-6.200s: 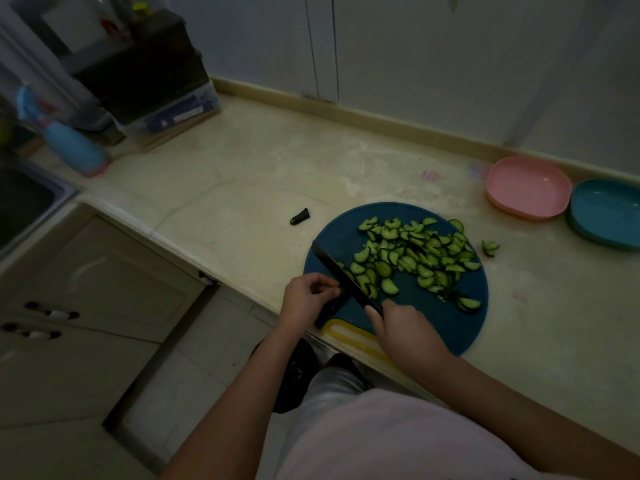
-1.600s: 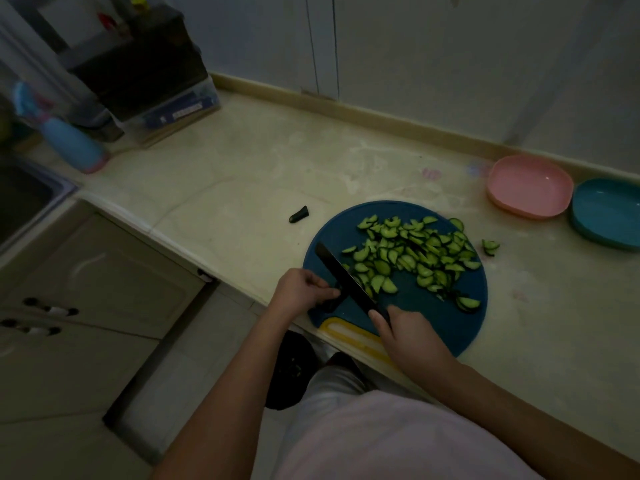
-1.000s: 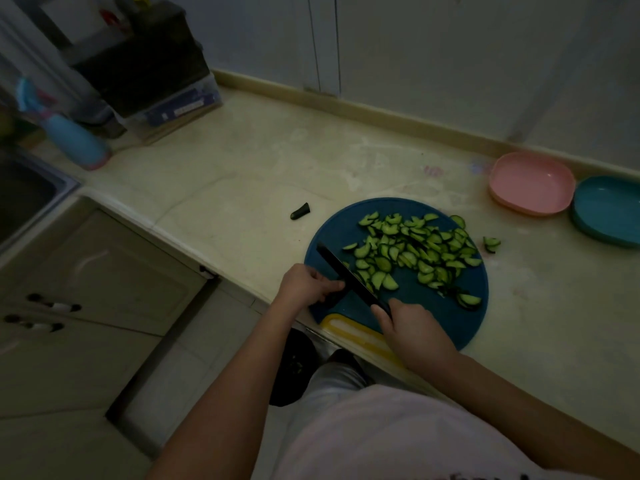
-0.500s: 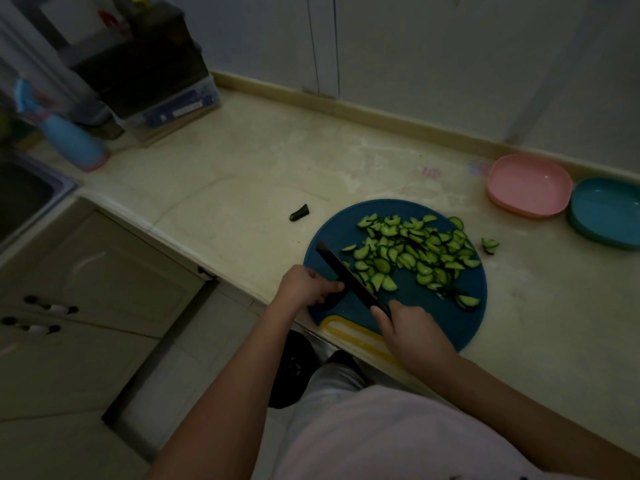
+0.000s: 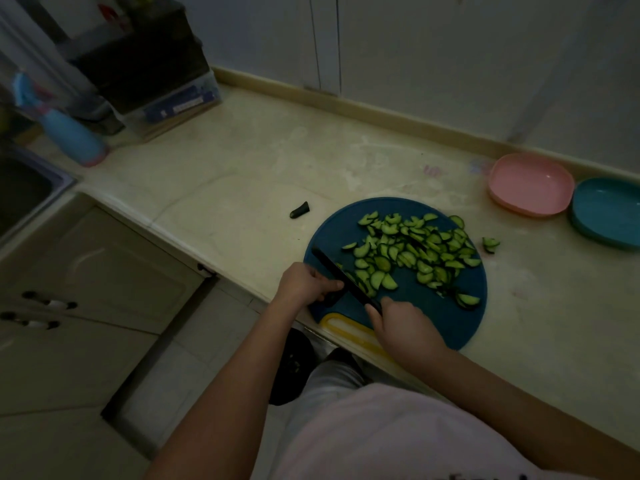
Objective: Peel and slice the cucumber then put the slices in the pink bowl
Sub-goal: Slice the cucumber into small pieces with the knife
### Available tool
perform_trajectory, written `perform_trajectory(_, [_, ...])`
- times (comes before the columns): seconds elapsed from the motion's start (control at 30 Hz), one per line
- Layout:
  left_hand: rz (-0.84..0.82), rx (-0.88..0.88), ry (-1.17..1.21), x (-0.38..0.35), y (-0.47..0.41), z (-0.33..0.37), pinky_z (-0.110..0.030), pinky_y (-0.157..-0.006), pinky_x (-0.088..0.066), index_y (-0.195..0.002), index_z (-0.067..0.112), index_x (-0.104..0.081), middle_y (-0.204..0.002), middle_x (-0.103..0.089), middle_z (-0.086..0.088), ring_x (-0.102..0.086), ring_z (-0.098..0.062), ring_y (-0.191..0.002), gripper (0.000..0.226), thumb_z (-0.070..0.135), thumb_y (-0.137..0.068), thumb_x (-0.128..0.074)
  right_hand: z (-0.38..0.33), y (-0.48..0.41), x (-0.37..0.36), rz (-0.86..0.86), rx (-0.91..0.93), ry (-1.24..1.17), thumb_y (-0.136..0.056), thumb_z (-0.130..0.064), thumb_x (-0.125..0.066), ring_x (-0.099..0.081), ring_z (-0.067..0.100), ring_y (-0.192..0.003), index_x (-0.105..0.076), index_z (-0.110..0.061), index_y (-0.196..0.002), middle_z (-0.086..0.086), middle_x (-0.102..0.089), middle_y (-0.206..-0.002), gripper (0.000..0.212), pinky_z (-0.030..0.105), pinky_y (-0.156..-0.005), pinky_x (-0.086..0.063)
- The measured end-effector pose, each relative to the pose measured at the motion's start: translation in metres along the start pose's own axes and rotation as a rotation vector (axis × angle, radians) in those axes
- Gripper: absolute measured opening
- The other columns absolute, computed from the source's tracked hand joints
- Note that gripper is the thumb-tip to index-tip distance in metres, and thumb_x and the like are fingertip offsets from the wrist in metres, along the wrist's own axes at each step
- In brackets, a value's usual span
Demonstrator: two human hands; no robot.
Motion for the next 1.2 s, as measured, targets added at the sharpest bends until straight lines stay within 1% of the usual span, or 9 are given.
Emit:
perform_trajectory(0.1, [0.005,-0.009,0.003,0.001,0.0,0.0,-0.025,-0.056,-0.046,-0.055,0.014,-0.057,-0.059,-0.063,-0.002,-0.057,-0.011,-0.055,0.033,0.033,-0.067,-0.082,0.0,-0.002,-0.003,0.008,-0.005,-0.008,-0.099,-0.041,-0.031,-0.052,0.021,-0.068,-0.04,-0.014,-0.08,0.01,-0.062,-0.083,0.034,0.028,-0.045,-0.025])
perform_trajectory(0.2, [0.002,-0.019,0.001,0.001,0.0,-0.002,-0.032,-0.067,-0.052,-0.057,0.014,-0.062,-0.058,-0.063,-0.002,-0.059,-0.012,-0.057,0.03,0.034,-0.067,-0.082,0.007,0.002,-0.005,0.012,-0.038,-0.033,-0.099,-0.042,-0.031,-0.059,0.026,-0.078,-0.041,-0.014,-0.081,0.012,-0.063,-0.088,0.035,0.028,-0.056,-0.032])
perform_trajectory(0.3, [0.005,-0.041,-0.007,0.002,0.0,0.0,-0.036,-0.071,-0.055,-0.057,0.014,-0.064,-0.059,-0.065,-0.003,-0.061,-0.015,-0.062,0.029,0.035,-0.067,-0.082,0.009,0.005,-0.006,-0.003,-0.043,-0.062,-0.099,-0.042,-0.031,-0.057,0.025,-0.076,-0.041,-0.014,-0.08,0.012,-0.063,-0.087,0.036,0.028,-0.058,-0.032])
perform_trajectory(0.5, [0.016,-0.064,-0.031,0.003,0.001,0.001,-0.038,-0.069,-0.054,-0.061,0.011,-0.067,-0.058,-0.065,-0.002,-0.061,-0.015,-0.06,0.029,0.035,-0.067,-0.082,0.004,0.008,0.001,0.02,-0.009,-0.074,-0.099,-0.043,-0.031,-0.059,0.026,-0.076,-0.042,-0.014,-0.08,0.01,-0.06,-0.081,0.036,0.029,-0.057,-0.031])
perform_trajectory(0.63, [0.028,-0.079,-0.061,0.004,0.003,0.003,-0.034,-0.065,-0.053,-0.055,0.015,-0.063,-0.054,-0.063,0.0,-0.058,-0.012,-0.055,0.031,0.036,-0.068,-0.081,0.007,0.008,0.0,0.011,-0.018,-0.09,-0.099,-0.043,-0.031,-0.059,0.026,-0.076,-0.043,-0.014,-0.081,0.004,-0.052,-0.075,0.037,0.029,-0.057,-0.032])
perform_trajectory(0.87, [0.039,-0.087,-0.074,0.005,0.004,0.004,-0.033,-0.064,-0.052,-0.055,0.014,-0.063,-0.053,-0.062,0.001,-0.056,-0.01,-0.053,0.032,0.038,-0.069,-0.08,0.005,0.01,0.002,0.02,-0.004,-0.113,-0.099,-0.043,-0.032,-0.058,0.026,-0.074,-0.044,-0.014,-0.08,0.006,-0.055,-0.075,0.036,0.031,-0.056,-0.033])
perform_trajectory(0.93, [0.041,-0.09,-0.077,0.005,0.005,0.004,-0.03,-0.06,-0.049,-0.056,0.015,-0.063,-0.053,-0.061,0.002,-0.054,-0.008,-0.051,0.032,0.038,-0.069,-0.08,0.005,0.009,0.002,0.019,-0.005,-0.117,-0.098,-0.043,-0.032,-0.058,0.027,-0.074,-0.045,-0.014,-0.081,0.009,-0.059,-0.078,0.036,0.031,-0.057,-0.034])
perform_trajectory(1.07, [0.041,-0.095,-0.08,0.006,0.005,0.004,-0.021,-0.049,-0.042,-0.052,0.017,-0.059,-0.051,-0.06,0.002,-0.052,-0.006,-0.047,0.034,0.038,-0.07,-0.079,0.005,0.01,0.001,0.006,-0.017,-0.111,-0.098,-0.043,-0.032,-0.05,0.021,-0.066,-0.043,-0.014,-0.08,0.005,-0.052,-0.074,0.036,0.029,-0.056,-0.032])
perform_trajectory(1.2, [0.039,-0.085,-0.087,0.005,0.005,0.004,-0.018,-0.047,-0.038,-0.054,0.016,-0.059,-0.05,-0.059,0.003,-0.05,-0.004,-0.045,0.035,0.039,-0.07,-0.078,0.006,0.009,-0.001,0.004,-0.026,-0.118,-0.098,-0.043,-0.033,-0.049,0.021,-0.065,-0.044,-0.013,-0.08,0.005,-0.051,-0.073,0.037,0.029,-0.055,-0.034])
Point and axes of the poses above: each hand's wrist, its own y-axis away from the middle knuckle, its own x-axis out of the back of the hand, z = x × y, the point moved 10 cm from there along -y, towards the middle knuckle
